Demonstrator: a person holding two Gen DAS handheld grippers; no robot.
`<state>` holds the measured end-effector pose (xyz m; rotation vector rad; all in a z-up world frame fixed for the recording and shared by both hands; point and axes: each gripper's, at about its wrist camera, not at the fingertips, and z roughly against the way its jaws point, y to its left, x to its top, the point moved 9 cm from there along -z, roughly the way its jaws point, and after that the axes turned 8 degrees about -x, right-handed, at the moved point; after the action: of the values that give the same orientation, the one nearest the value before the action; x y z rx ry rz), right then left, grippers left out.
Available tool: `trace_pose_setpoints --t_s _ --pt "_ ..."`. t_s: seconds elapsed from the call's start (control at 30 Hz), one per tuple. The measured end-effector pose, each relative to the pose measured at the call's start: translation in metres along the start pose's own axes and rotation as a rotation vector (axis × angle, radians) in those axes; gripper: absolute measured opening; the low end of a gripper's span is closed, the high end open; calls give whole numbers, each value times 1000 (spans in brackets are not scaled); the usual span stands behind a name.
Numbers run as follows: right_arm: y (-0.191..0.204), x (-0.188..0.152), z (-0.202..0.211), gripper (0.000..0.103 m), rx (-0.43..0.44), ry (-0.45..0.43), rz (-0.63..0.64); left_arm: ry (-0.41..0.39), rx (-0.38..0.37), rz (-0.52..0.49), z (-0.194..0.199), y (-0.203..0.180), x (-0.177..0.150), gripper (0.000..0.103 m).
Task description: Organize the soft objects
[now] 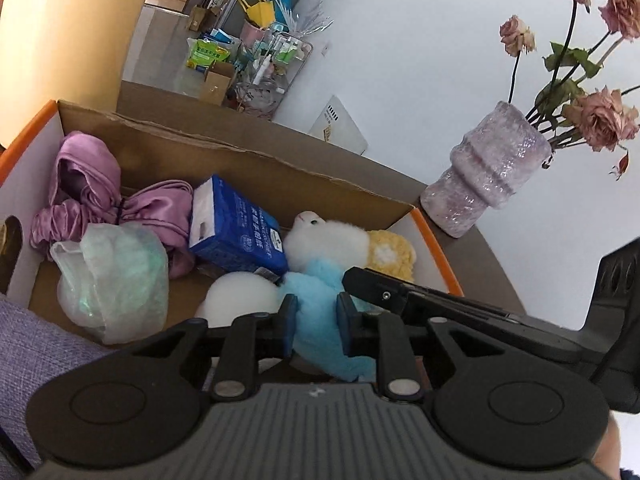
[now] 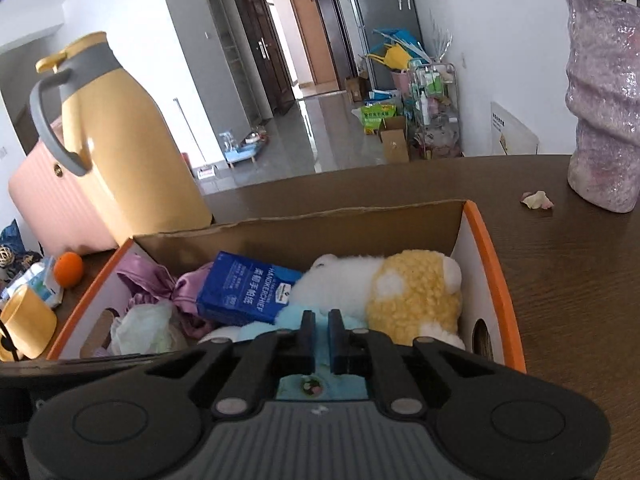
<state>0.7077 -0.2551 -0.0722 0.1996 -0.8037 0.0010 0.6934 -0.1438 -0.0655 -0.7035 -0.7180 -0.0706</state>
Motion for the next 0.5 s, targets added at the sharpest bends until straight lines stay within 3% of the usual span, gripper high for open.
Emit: trace_pose_setpoints --t_s 0.2,0.33,0.5 --pt "4 13 34 8 -28 -38 33 -47 82 -78 41 -20 15 22" --pt "6 31 101 10 -62 -116 76 -134 175 -183 107 -45 34 23" --pt "1 42 197 12 -106 -223 132 -255 319 -322 201 -75 44 36"
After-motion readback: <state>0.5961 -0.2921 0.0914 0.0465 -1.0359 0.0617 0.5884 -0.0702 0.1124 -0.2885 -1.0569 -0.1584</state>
